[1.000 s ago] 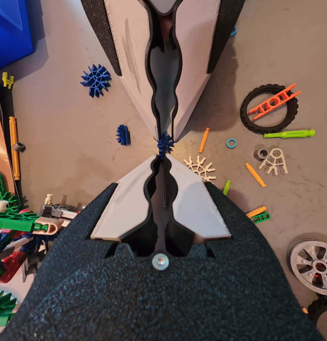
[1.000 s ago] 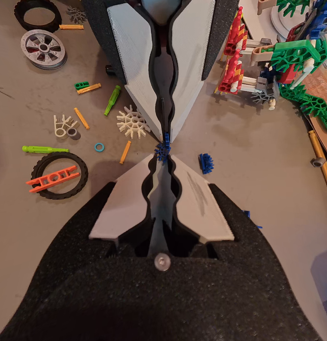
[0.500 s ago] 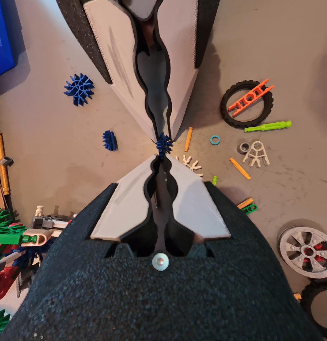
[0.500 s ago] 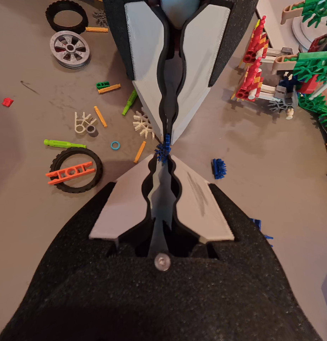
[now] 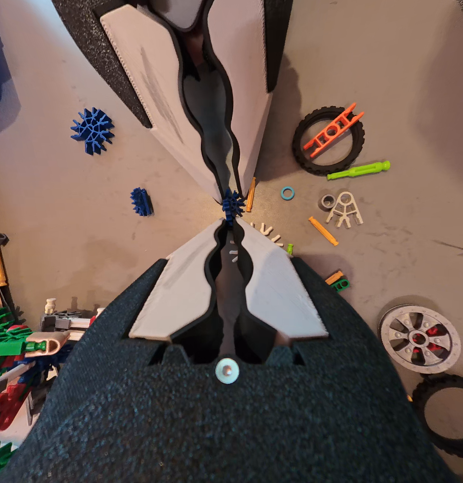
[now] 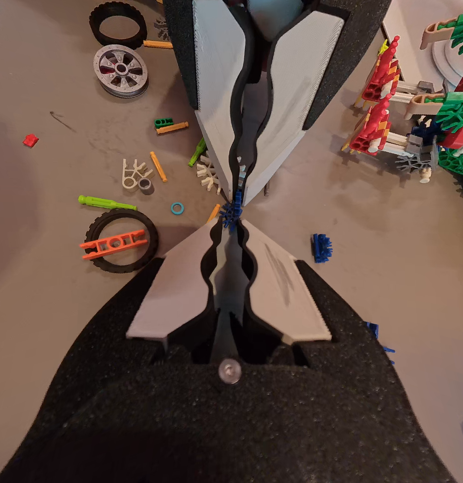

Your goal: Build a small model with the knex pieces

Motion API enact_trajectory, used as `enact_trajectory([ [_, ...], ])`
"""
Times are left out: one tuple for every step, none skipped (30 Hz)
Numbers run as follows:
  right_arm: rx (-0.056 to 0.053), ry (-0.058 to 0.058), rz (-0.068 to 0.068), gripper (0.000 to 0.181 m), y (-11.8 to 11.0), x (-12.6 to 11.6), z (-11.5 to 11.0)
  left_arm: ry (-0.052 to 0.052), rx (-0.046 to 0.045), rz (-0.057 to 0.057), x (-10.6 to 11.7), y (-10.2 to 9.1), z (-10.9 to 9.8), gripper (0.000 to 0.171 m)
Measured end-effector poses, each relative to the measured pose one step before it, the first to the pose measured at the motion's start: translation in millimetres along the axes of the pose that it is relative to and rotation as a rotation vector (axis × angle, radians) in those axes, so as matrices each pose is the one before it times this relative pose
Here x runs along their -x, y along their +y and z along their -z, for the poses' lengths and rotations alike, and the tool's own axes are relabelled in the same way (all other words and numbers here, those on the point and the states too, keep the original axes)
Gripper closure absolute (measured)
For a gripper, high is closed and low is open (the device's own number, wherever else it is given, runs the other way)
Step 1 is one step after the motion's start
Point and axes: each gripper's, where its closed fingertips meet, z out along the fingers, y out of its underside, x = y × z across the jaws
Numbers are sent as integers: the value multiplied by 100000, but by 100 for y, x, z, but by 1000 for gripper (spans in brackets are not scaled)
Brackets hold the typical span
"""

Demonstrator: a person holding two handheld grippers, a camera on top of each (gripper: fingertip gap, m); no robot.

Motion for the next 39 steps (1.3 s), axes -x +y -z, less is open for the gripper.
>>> enact_trajectory([
  [11,123,128,171,-10,-12,-8,-321,-80,-636,37,7,18,170],
  [12,123,71,171,-9,-8,-8,-52,-50,-37,6,4,5,170],
  [16,84,-10,171,5,-17,-12,-4,-47,213,23,-5,1,170],
  [5,47,-21,171,1,-5,0,36,-148,176,7,-6,7,170],
  [5,52,-25,171,-8,-19,-11,35,-105,62,9,-2,-3,170],
  [18,131,7,171,-2,-26,-5,-5,-160,152,13,17,10,170],
  [8,132,11,171,8,-18,-6,-22,-248,202,17,12,8,169],
  [3,119,-17,171,-4,-22,-6,53,-328,241,17,5,3,169],
  [2,159,16,171,0,-23,0,-11,-159,253,16,13,6,169],
  [-5,141,7,171,2,-26,-13,-133,-2,331,28,11,13,169],
  [-3,60,42,171,0,-11,0,159,7,-3,-28,17,1,169],
  [-7,23,79,171,-2,5,1,32,62,-506,-9,-5,3,169],
  [9,26,52,171,-4,0,-4,-29,166,-508,-7,7,-2,170],
  [19,41,56,171,1,4,3,63,74,-29,-11,3,1,170],
  [4,54,61,171,-1,2,2,-96,88,-341,2,6,9,170],
  [17,60,68,171,-3,-6,-3,-217,129,-471,4,-4,-5,170],
  [25,67,100,171,-3,5,-1,94,175,114,-15,8,12,169],
  [11,53,80,171,0,1,3,225,45,258,-26,3,8,169],
  [16,62,85,171,-5,7,-1,115,-103,171,-14,9,6,169],
  [35,103,137,171,-2,-3,0,181,-101,203,-22,-2,-2,170],
  [36,86,116,171,3,8,6,-26,-42,-130,9,5,5,169],
  [15,20,52,171,2,-7,1,44,-21,100,-13,-3,-1,169],
  [8,22,52,171,0,7,2,125,-17,151,-4,-6,3,169],
  [30,64,108,171,3,-3,4,1,-36,-74,10,3,2,169],
  [29,46,79,171,3,2,4,35,-116,133,-5,-1,1,169],
  [21,57,61,171,-3,-5,-3,55,-150,239,7,-4,-5,169],
  [42,90,130,171,-1,-1,1,-94,-124,12,19,-15,4,169],
  [21,27,55,171,2,6,3,-232,-96,181,39,-6,6,169],
  [-29,-16,-33,171,-3,-9,-4,-273,-41,475,84,4,11,167],
  [-41,-9,-1,171,-6,1,-3,-303,-239,562,91,-9,6,165],
  [-17,14,34,171,-2,-4,-1,136,-359,426,17,-4,6,164],
  [-21,26,25,171,-3,-5,-1,102,-487,189,0,2,-3,164],
  [-30,29,-19,171,-4,-3,-2,68,-357,422,-6,3,6,164],
  [-41,18,-63,171,-4,-12,-5,-156,-136,364,39,7,13,164],
  [-44,8,-37,171,0,-6,1,-374,-38,208,62,8,15,162],
  [-44,3,-59,171,1,-17,-1,-278,-34,325,41,9,15,161],
  [-10,22,-67,171,4,-6,3,-69,-69,287,4,13,8,161],
  [13,49,-42,171,13,-18,9,-66,-2,251,16,37,22,161],
  [5,23,-80,171,1,-20,9,-465,258,310,68,73,40,162],
])
